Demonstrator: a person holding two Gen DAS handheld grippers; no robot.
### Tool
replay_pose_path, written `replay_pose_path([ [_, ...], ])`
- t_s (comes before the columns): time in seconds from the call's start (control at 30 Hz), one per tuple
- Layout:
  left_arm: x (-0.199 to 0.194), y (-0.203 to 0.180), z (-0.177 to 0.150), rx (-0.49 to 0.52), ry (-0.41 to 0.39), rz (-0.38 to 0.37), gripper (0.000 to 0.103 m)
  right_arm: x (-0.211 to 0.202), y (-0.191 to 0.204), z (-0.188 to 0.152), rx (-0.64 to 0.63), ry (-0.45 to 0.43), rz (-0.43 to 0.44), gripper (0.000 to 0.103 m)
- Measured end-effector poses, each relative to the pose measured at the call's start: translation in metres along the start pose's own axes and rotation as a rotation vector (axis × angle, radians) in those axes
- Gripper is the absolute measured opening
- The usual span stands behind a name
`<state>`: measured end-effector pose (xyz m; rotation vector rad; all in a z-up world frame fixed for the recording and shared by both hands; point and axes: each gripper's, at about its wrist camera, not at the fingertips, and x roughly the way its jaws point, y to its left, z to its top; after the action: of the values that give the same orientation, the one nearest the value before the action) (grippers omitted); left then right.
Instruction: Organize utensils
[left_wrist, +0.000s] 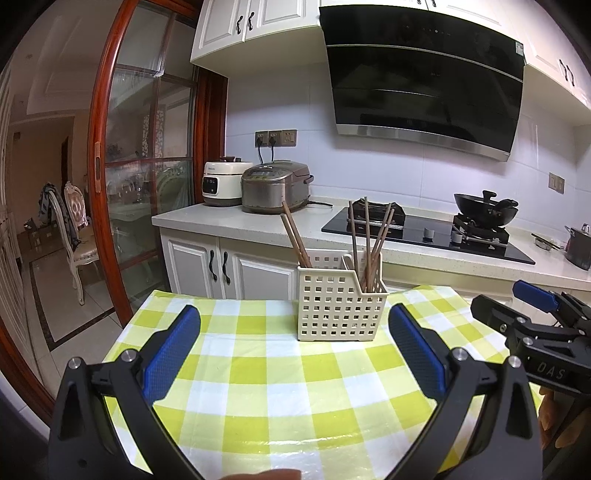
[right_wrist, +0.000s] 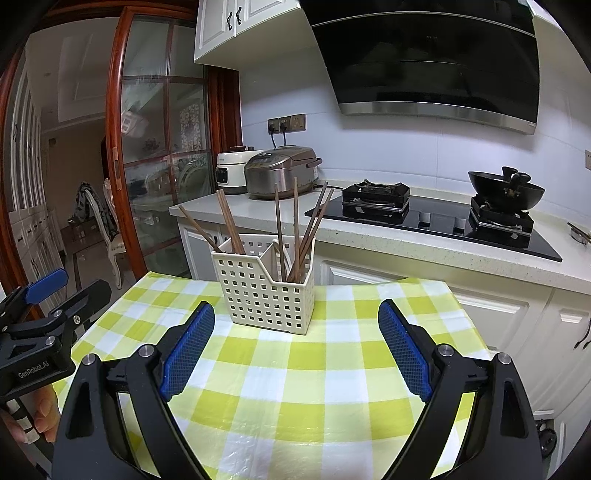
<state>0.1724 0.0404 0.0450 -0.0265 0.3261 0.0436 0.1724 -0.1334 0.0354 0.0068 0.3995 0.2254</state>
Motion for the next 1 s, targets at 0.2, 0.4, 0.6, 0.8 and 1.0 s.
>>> replay_pose_path([
  [0.2, 0.0002, -0.0006, -0.0011, 0.005, 0.002, -0.003, 0.099, 0.0001, -0.0001, -0.0001, 0.001, 0.001, -0.001, 0.085],
  [0.4, 0.0016, -0.0005, -0.0017, 0.009, 0.005, -0.004, 0.099, 0.0001, -0.0003, 0.0002, 0.0, 0.001, -0.001, 0.085],
  [0.6, 0.002, 0.0001, -0.0031, 0.007, 0.005, -0.012, 0.099, -0.0001, 0.0008, -0.0006, 0.001, 0.0, 0.0, 0.085],
  [0.8, 0.0022, -0.0001, -0.0042, 0.013, 0.004, -0.01, 0.099, -0.0001, 0.0026, -0.0012, -0.001, -0.001, 0.003, 0.085],
  [1.0, 0.0034, -0.001, -0.0052, 0.019, 0.004, -0.012, 0.099, -0.0004, 0.006, -0.0031, 0.001, 0.0, 0.005, 0.085],
])
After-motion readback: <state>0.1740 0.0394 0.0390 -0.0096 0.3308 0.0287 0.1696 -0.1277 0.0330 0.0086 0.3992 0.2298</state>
